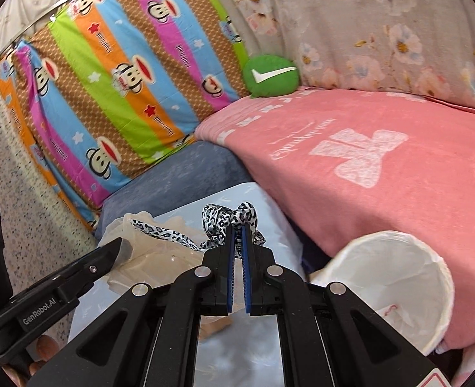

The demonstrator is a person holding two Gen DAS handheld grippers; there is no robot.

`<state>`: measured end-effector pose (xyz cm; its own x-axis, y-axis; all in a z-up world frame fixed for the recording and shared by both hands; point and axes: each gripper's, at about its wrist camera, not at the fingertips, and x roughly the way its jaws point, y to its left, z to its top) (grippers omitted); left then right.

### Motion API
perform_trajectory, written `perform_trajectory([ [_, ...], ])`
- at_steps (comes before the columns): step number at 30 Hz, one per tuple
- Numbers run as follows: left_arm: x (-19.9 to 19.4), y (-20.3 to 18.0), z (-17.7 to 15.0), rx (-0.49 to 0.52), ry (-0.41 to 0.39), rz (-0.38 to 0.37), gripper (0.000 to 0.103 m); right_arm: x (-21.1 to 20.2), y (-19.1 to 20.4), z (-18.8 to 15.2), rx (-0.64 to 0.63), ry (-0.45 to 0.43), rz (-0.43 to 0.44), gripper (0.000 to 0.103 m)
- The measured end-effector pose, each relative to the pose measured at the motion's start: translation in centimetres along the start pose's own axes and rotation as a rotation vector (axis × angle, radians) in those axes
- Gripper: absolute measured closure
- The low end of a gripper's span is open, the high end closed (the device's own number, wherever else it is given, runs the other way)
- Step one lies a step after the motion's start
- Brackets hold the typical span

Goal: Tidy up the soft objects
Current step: 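Carry both items over the bin and open both tools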

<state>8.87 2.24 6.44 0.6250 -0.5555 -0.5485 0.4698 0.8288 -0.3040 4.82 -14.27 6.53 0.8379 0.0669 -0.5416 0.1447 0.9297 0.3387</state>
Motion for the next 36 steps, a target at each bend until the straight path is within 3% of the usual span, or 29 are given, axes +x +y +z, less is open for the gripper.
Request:
perform_trajectory([
  [10, 3.3, -7.1, -0.9, 0.097, 0.071, -0.089, 0.095, -3.3, -8.4, -0.8, 0.105, -0.03, -0.105, 0.099],
  [22, 6.8, -11.3, -2.2, 0.147, 0.14, -0.132, 0.092, -4.0, -13.4, -1.9, 0.171, -0.022, -0.162, 0.097],
  [25, 7.2, -11.6, -2.3, 0.145, 0.142, -0.129, 0.082, -4.0, -13.8, -1.9, 0.175, -0.022, -0.165, 0.097],
  [28, 7.4, -11.9, -2.3, 0.143, 0.132, -0.123, 0.059, -4.0, -14.0, -1.9, 0.18, -0.027, -0.171, 0.094],
  [30, 7.4, -12.0, -2.3, 0.142, 0.12, -0.112, 0.051, -4.0, -14.2, -2.0, 0.185, -0.027, -0.171, 0.092],
  [36, 7.4, -11.8, -2.2, 0.133, 0.117, -0.102, 0.046, -3.9, -14.3, -2.3, 0.188, -0.02, -0.175, 0.086],
])
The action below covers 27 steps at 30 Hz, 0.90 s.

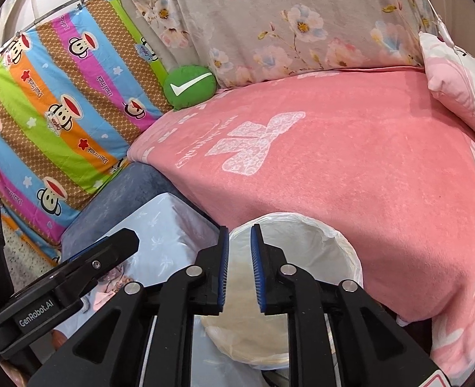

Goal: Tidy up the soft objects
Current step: 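Carry both items over the bin and open both tools, then move both tools back over the remaining clothes on the table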

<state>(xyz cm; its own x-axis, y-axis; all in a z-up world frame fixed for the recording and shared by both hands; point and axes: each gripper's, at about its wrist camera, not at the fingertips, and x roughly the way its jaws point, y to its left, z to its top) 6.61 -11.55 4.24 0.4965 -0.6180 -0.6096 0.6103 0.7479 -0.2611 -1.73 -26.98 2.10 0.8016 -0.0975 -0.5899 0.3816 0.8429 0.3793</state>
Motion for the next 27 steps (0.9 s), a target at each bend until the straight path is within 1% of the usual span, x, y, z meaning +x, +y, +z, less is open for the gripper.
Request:
perform_trajectory([
  [9, -0.1, 1.6, -0.5, -0.031, 0.009, 0.036, 0.046, 0.7, 1.2, -0.6, -0.028, 0.027, 0.013, 0.083],
  [12, -0.4, 2.4, -0.8, -0.044, 0.01, 0.05, 0.046, 0.9, 1.9, -1.0, -0.041, 0.037, 0.019, 0.08],
  [21, -1.4, 5.6, -1.8, -0.1, 0.015, 0.104, 0.046, 2.4, 5.5, -2.6, -0.104, 0.082, 0.058, 0.075],
  [23, -1.6, 6.3, -1.9, -0.115, 0.014, 0.118, 0.043, 2.7, 6.3, -3.0, -0.118, 0.092, 0.068, 0.073],
  [27, -2.3, 7.9, -2.3, -0.144, 0.009, 0.148, 0.041, 3.4, 8.1, -3.8, -0.144, 0.115, 0.09, 0.072],
])
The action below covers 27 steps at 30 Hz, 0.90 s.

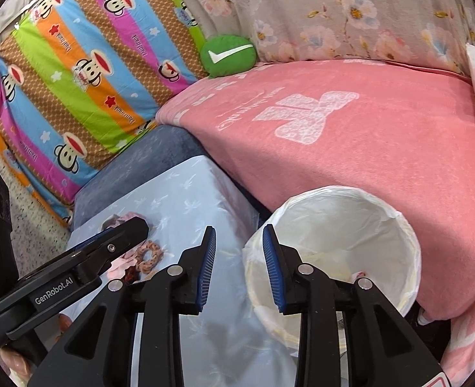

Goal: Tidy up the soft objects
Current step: 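Move both tools back over the remaining clothes on the table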

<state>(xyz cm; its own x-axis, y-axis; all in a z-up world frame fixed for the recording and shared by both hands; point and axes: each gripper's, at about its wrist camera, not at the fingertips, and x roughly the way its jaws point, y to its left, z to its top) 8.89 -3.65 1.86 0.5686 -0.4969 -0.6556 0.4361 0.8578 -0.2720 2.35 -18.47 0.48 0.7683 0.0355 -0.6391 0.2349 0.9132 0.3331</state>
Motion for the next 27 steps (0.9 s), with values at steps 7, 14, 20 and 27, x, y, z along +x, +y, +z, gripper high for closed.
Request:
perform_trajectory([
  [7, -0.5, 2.9, -0.2, -0.051, -0.005, 0.045, 0.038, 1.6, 3.4, -0.7, -0.049, 0.035, 0.032, 0.07],
  [14, -1.3, 6.4, -0.6, -0.111, -0.014, 0.095, 0.03, 3.2, 6.2, -1.2, -0.091, 0.063, 0.053, 0.065],
  [20, -1.8, 9.9, -1.1, -0.172, -0.017, 0.144, 0.025, 4.8, 8.6, -2.1, -0.126, 0.098, 0.065, 0.061],
  [27, -2.5, 14.4, -2.3, -0.245, -0.01, 0.194, 0.025, 7.7, 11.6, -4.9, -0.167, 0.185, 0.091, 0.061],
])
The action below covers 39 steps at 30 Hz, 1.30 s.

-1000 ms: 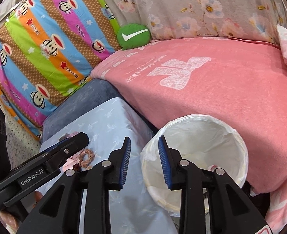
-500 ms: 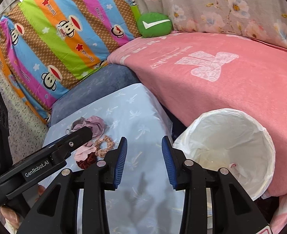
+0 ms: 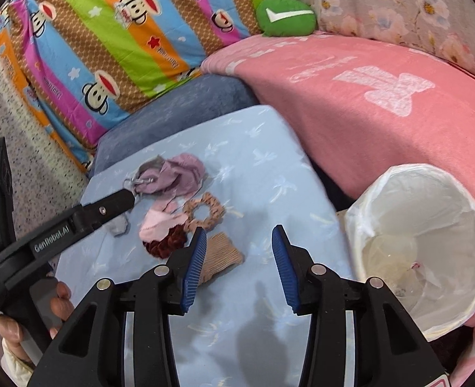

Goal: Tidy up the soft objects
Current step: 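Move both tools back over the remaining clothes on the table, then grasp grey sock with left tool while right tool grasps beige stocking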

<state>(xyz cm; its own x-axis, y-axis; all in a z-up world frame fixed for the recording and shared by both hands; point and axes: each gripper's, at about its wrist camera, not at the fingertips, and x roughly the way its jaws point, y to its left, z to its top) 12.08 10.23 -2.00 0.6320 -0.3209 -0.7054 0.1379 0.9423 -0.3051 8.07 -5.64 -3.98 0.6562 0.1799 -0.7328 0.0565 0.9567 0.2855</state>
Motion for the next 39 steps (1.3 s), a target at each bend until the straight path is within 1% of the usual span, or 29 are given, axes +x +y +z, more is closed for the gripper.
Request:
perform_trajectory([
  [8, 0.3, 4.5, -0.8, -0.055, 0.023, 0.05, 0.025, 5.1, 3.4, -2.4, -0.048, 0.107, 0.02, 0.061],
  [18, 1.5, 10.8, -0.5, -0.142, 0.044, 0.126, 0.022, 10.3, 4.9, -3.2, -0.058, 0.18, -0.002, 0.061],
  [23, 2.5, 13.5, 0.2, -0.177, 0.056, 0.156, 0.021, 11.9, 5.3, -2.4, -0.061, 0.179, -0.016, 0.07],
  [25, 3.1, 14.3, 0.5, -0.193, 0.061, 0.161, 0.021, 12.3, 5.7, -1.8, -0.075, 0.177, -0.023, 0.081],
  [26, 3.3, 14.7, 0.7, -0.201, 0.064, 0.162, 0.021, 12.6, 5.9, -1.4, -0.079, 0.174, -0.022, 0.083],
  [28, 4.0, 15.5, 1.2, -0.212, 0.072, 0.167, 0.021, 12.7, 6.3, -0.5, -0.077, 0.16, -0.015, 0.092],
  [30, 4.6, 16.1, 1.5, -0.223, 0.079, 0.166, 0.021, 12.5, 6.8, 0.5, -0.068, 0.143, -0.006, 0.095],
  [35, 5.7, 17.1, 2.0, -0.232, 0.095, 0.149, 0.022, 12.4, 8.1, 2.9, -0.065, 0.1, 0.028, 0.096],
  [36, 5.9, 17.2, 2.0, -0.233, 0.098, 0.144, 0.023, 12.4, 8.3, 3.1, -0.065, 0.096, 0.033, 0.096],
  [38, 6.3, 17.3, 1.9, -0.235, 0.114, 0.12, 0.039, 12.6, 8.9, 3.5, -0.068, 0.094, 0.043, 0.096],
  [39, 6.5, 17.4, 1.8, -0.237, 0.126, 0.109, 0.043, 12.6, 9.1, 3.5, -0.069, 0.095, 0.048, 0.096],
])
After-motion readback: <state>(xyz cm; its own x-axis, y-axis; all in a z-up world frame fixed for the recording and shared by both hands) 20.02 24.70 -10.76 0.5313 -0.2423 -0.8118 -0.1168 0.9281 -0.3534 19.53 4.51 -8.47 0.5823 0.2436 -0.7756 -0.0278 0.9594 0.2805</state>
